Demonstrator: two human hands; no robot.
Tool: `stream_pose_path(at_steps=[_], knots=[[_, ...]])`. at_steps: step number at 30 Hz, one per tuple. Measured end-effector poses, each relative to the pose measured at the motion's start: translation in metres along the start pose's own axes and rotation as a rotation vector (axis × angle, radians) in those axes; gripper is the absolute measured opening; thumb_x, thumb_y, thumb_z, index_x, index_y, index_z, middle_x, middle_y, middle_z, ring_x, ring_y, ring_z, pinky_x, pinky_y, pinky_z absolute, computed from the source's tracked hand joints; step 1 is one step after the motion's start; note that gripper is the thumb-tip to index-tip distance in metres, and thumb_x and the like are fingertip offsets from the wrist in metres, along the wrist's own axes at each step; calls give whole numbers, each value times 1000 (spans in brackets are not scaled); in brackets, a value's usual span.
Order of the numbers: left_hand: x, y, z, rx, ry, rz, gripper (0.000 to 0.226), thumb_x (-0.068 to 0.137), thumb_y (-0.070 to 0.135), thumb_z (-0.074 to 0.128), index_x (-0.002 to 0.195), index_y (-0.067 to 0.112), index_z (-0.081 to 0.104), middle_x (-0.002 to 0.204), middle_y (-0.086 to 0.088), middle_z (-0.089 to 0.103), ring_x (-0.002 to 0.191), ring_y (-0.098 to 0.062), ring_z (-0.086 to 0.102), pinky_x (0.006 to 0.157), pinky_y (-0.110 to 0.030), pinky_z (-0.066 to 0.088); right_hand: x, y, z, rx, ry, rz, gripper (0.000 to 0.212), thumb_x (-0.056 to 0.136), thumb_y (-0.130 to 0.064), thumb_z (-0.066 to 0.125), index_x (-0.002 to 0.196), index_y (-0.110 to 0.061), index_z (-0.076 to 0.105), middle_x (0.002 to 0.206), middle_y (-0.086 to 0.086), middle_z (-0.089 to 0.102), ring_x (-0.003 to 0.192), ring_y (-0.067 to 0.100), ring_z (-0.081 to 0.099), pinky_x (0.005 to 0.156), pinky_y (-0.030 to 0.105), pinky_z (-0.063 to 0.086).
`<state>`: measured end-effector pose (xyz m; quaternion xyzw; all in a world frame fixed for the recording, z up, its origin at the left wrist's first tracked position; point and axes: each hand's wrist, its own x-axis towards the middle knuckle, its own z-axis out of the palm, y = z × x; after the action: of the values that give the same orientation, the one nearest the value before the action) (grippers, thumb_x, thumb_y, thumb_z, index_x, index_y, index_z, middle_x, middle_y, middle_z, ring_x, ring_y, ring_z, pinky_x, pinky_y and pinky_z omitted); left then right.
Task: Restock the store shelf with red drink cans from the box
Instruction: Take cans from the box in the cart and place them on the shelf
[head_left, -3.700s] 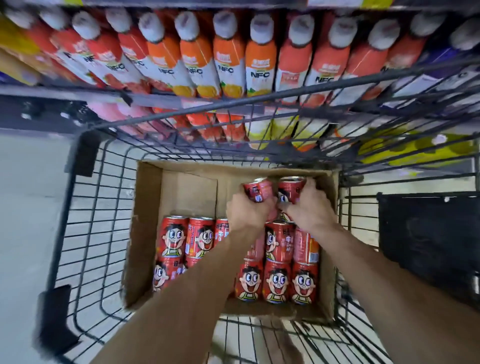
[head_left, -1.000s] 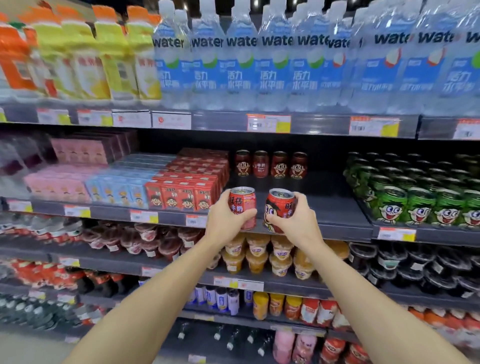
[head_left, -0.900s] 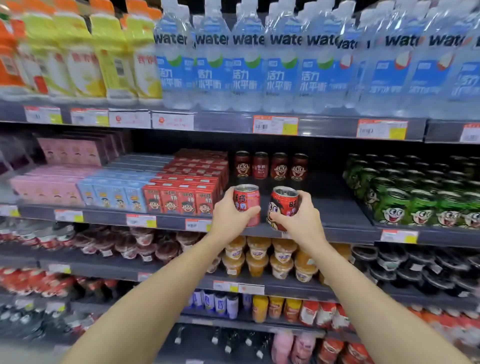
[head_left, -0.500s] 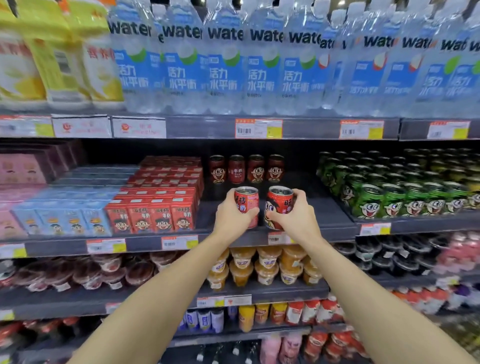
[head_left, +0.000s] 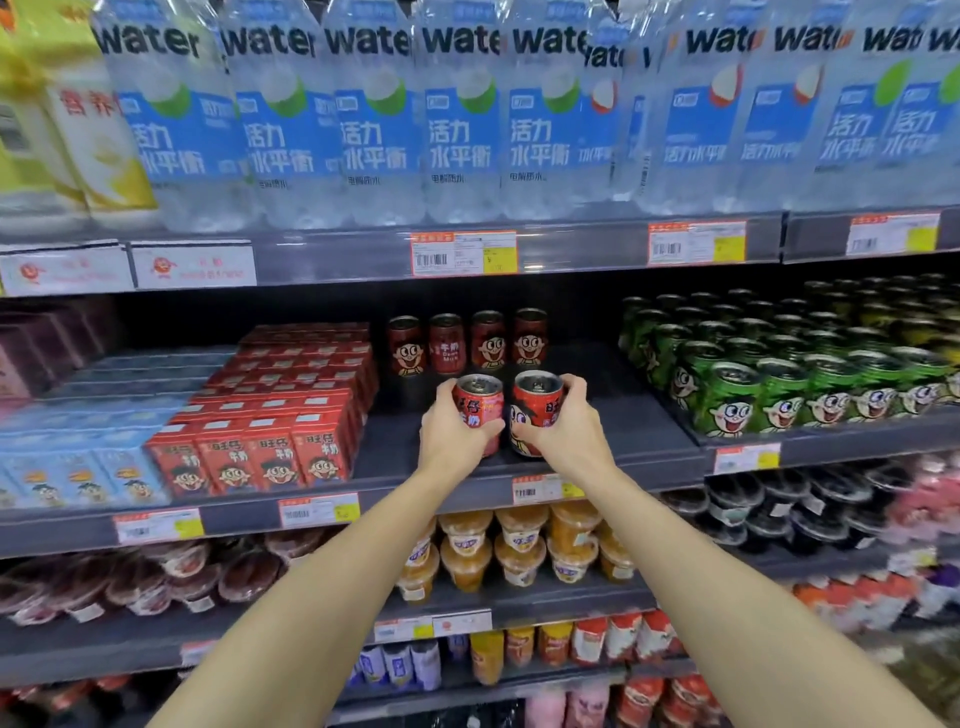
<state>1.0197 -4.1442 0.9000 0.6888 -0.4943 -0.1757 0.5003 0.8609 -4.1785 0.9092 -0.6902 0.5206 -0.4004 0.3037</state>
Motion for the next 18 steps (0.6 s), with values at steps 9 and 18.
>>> stream_pose_path(at_steps=[9,18], knots=[[-2,-7,6,-27,41,25,80,65,33,87,129,25,41,121,1,62,109,-16,60,95,-36,50,2,11,8,26,-50,-50,79,75,-28,84,135,-22,33,125,0,57,111,19,59,87,31,48],[-2,-12,0,52,-36,111,78,73,40,81,132,25,34,126,5,55,109,-11,57,90,-30,46,-14,22,18,-57,139,-143,80,77,-47,79,139,-26,34,132,-4,47,118,17,54,90,39,51]])
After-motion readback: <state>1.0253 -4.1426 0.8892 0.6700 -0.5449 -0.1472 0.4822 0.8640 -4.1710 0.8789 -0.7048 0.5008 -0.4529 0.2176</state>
